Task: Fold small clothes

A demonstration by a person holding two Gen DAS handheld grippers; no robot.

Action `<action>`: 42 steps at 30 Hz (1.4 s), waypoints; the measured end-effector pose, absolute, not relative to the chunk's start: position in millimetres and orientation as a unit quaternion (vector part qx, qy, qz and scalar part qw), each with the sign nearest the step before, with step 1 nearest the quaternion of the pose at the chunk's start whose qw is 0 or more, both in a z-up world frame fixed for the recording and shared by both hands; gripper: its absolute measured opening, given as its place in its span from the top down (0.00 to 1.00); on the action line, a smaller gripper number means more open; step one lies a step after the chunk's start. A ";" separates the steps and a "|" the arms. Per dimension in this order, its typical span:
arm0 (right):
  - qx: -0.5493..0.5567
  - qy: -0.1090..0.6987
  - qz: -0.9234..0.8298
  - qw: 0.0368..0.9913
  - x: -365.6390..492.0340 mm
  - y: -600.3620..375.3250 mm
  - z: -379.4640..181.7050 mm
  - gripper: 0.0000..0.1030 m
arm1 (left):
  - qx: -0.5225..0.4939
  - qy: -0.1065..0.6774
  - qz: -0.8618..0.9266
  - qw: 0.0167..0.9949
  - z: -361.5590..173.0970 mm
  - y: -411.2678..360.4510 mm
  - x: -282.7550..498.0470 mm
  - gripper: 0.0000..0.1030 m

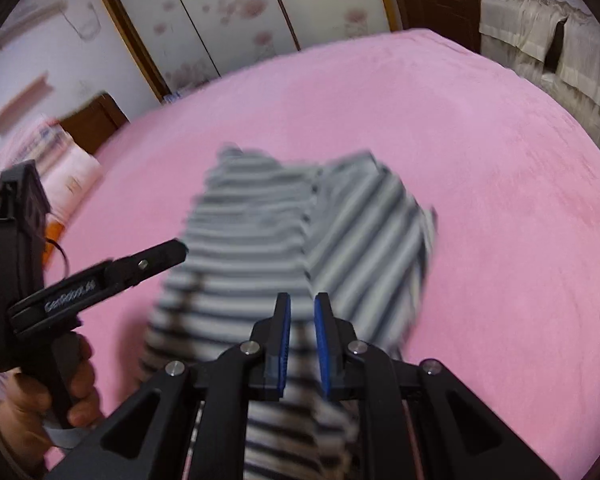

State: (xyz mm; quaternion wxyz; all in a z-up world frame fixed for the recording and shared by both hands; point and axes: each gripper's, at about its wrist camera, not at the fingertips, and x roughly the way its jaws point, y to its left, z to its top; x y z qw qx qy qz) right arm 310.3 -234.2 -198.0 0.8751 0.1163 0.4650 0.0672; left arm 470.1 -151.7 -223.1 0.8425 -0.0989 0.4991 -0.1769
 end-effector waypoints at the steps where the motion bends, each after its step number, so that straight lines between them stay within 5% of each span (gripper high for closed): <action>1: 0.116 0.470 0.060 0.873 305.1 -240.3 -205.8 0.89 | -0.091 0.500 -0.177 0.843 -229.2 -151.0 467.9 0.45; 10: 0.137 0.475 0.073 0.866 289.8 -261.0 -194.6 0.88 | -0.123 0.518 -0.190 0.825 -226.2 -140.0 478.3 0.38; 12: 0.158 0.475 0.073 0.862 292.3 -271.0 -187.0 0.71 | -0.117 0.516 -0.199 0.825 -215.5 -135.0 479.1 0.34; 15: 0.171 0.477 0.057 0.860 299.0 -283.5 -181.2 0.39 | -0.114 0.511 -0.213 0.825 -200.8 -130.5 482.6 0.13; 16: 0.169 0.476 0.052 0.861 301.8 -287.9 -178.5 0.37 | -0.117 0.509 -0.216 0.825 -195.3 -126.1 484.0 0.10; 27: 0.204 0.513 0.096 0.828 332.7 -304.4 -176.4 0.32 | -0.139 0.544 -0.256 0.787 -171.8 -101.8 516.1 0.01; 42: 0.322 0.559 0.163 0.747 398.4 -324.9 -259.4 0.29 | -0.236 0.591 -0.329 0.698 -260.7 -110.5 571.5 0.01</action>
